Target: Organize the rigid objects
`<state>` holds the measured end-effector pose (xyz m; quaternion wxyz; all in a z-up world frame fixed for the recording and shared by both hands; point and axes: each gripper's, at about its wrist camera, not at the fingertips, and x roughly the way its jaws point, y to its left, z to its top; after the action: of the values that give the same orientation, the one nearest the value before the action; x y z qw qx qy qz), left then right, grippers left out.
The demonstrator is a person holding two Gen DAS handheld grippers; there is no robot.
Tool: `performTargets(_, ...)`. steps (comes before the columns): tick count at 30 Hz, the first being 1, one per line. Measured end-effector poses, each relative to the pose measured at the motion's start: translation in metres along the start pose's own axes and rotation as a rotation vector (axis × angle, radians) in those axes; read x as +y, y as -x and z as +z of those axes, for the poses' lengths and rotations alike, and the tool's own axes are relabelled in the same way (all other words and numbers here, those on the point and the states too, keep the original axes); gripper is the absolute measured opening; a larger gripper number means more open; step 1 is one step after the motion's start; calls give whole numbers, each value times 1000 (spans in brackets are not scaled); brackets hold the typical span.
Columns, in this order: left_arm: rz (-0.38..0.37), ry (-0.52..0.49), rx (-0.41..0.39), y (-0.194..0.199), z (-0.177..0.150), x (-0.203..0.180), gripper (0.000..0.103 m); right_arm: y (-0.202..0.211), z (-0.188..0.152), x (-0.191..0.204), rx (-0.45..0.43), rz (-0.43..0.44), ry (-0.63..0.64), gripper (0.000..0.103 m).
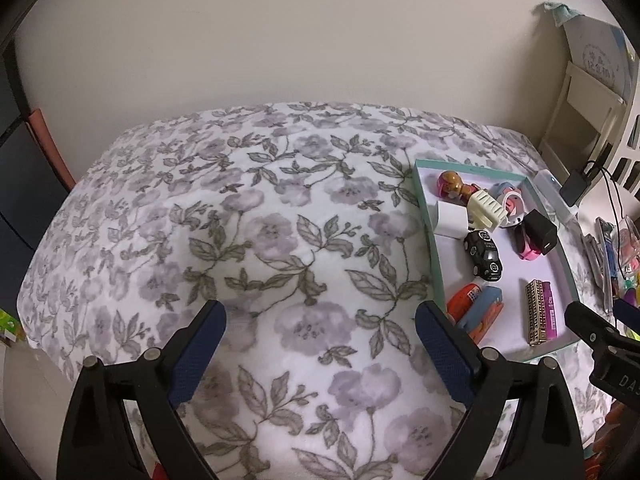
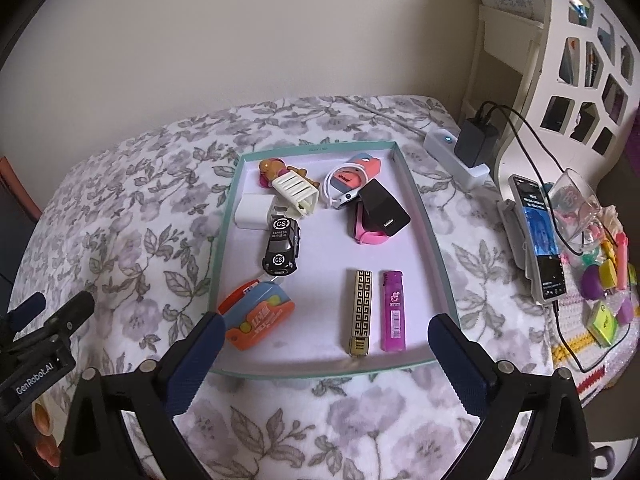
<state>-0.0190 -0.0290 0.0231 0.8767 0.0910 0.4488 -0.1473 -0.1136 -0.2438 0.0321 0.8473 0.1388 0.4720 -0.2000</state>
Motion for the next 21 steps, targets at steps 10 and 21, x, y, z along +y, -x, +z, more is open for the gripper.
performTargets(10,20,-1,-16,11,-5,3,96,11,-9,-2,-5,-22,-11,103)
performTargets(21,52,-35,12,6,-6,-1,96,11,-8,0,-3,-33,5,103)
